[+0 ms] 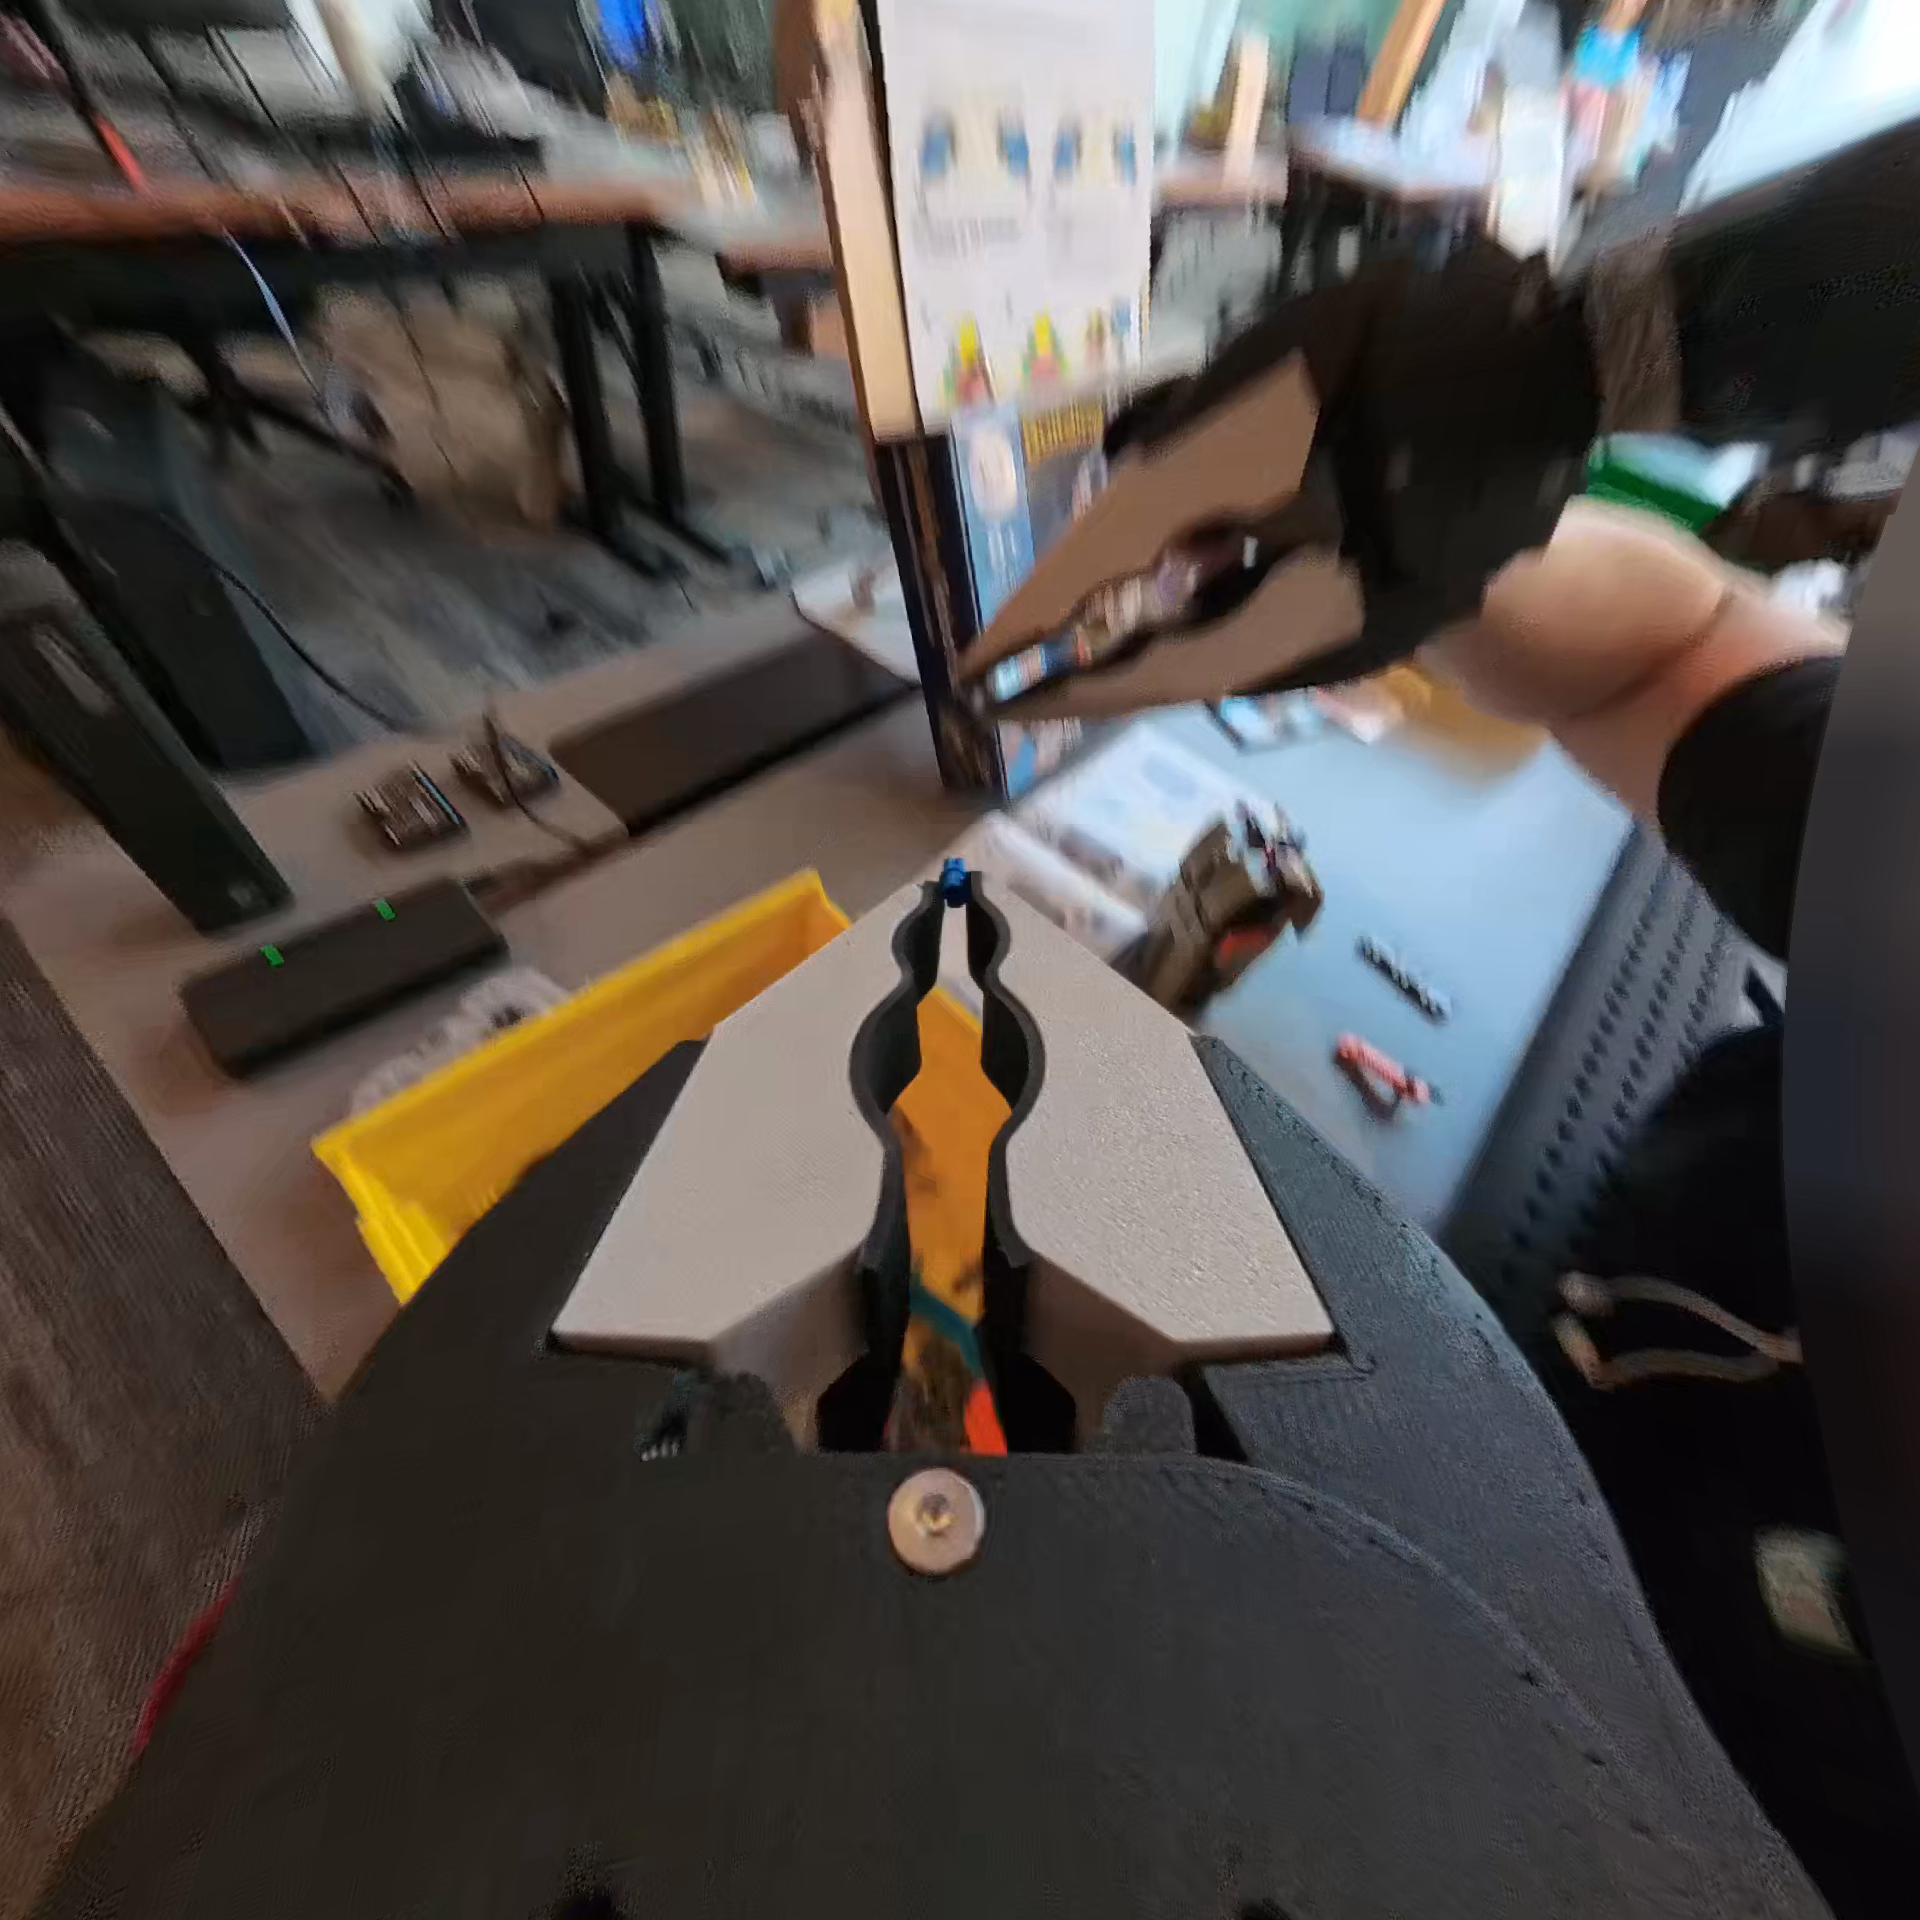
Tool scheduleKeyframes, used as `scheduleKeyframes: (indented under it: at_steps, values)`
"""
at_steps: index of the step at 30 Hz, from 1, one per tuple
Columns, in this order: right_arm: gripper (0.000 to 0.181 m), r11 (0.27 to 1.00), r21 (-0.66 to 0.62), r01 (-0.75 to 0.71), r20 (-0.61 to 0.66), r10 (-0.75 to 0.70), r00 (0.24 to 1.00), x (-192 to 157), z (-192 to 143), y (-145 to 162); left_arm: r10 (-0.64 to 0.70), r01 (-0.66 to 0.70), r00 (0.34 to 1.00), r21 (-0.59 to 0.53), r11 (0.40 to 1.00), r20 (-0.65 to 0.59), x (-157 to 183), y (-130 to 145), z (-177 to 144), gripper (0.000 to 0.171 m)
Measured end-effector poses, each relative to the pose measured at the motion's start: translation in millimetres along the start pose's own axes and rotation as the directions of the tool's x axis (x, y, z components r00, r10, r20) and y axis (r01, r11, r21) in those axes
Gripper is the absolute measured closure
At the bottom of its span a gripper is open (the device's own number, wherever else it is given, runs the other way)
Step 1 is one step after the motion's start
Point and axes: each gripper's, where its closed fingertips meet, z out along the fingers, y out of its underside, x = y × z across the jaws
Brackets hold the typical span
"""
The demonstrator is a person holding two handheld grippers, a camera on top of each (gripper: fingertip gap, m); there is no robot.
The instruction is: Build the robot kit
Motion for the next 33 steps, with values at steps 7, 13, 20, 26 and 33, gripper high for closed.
scheduleKeyframes:
  at_steps: [7, 13, 20, 26, 33]
  values:
    - [0.174, 0.989, -0.143, -0.043, 0.359, 0.092, 0.929, -79, 32, 20, 0.094, -0.132, 0.991, -0.672, 0.729, -0.093, 5, 132, 42, 0.169]
    - [0.174, 0.962, -0.149, -0.228, 0.532, 0.272, 0.802, -117, 55, 23, 0.022, -0.080, 0.996, -0.760, 0.645, -0.086, 0, 155, 45, 0.165]
    - [0.174, 0.906, -0.309, -0.289, 0.705, 0.422, 0.570, -157, 73, 30, 0.008, 0.081, 0.989, -0.581, 0.810, 0.149, -25, 109, 16, 0.158]
    - [0.164, 0.914, -0.337, -0.225, 0.735, 0.404, 0.544, -154, 88, 31, -0.109, 0.028, 0.925, 0.220, 0.975, 0.364, -45, -33, -53, 0.157]
    - [0.164, 0.910, -0.389, -0.145, 0.655, 0.384, 0.651, -143, 120, 60, -0.178, -0.077, 0.955, 0.780, 0.621, 0.236, -13, -95, -160, 0.154]
